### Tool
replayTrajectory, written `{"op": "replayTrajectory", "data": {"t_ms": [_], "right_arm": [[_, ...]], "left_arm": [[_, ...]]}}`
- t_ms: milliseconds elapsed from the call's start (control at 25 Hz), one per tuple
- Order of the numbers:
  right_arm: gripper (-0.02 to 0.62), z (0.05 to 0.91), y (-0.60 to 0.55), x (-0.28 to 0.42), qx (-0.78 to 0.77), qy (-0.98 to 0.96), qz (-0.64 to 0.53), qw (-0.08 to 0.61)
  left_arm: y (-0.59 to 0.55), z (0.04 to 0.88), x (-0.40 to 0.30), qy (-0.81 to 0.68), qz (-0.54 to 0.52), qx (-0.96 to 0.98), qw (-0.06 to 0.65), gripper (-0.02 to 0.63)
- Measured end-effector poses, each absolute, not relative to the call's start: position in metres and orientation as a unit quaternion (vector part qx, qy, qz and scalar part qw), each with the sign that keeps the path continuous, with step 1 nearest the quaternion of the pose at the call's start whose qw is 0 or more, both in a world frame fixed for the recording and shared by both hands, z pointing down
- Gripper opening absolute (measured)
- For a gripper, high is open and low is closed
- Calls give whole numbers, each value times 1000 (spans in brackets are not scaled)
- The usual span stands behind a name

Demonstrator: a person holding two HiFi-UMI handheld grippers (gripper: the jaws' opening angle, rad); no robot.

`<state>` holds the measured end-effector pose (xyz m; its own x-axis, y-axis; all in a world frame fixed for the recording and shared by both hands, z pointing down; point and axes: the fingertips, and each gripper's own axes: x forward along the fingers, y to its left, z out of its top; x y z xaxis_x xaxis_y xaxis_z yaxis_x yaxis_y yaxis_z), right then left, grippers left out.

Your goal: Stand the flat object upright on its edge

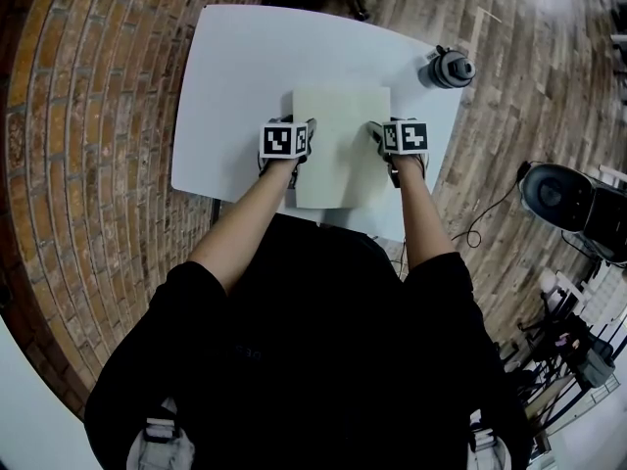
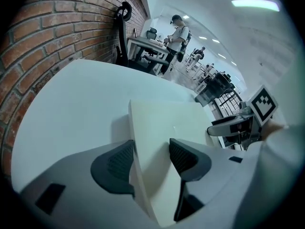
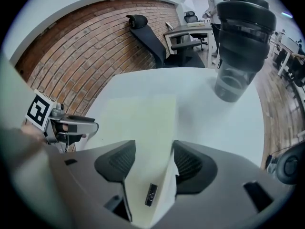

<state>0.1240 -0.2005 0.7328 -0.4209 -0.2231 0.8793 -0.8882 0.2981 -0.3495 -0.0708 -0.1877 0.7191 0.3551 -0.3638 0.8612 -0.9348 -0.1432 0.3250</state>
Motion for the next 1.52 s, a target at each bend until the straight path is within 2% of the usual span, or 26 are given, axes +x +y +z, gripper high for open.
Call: {"op": "replayTrajectory", "data": {"t_ms": [320,680,1040,1520], "right_arm": [[270,739,-201,122,377,-713,460,371],[238,733,-201,123,395,-722,456,338],[236,713,-190,120,410,-734,432,327],[236,664,-171,120,451,-748,394,286]], "left_arm": [[-188,724,-71,-466,311,690,459,239],[-190,720,-68,-464,293,700,457,239],[-182,707,-71,-457,278,715,450,239],[-174,658,-72,-449,260,758,396,239]]}}
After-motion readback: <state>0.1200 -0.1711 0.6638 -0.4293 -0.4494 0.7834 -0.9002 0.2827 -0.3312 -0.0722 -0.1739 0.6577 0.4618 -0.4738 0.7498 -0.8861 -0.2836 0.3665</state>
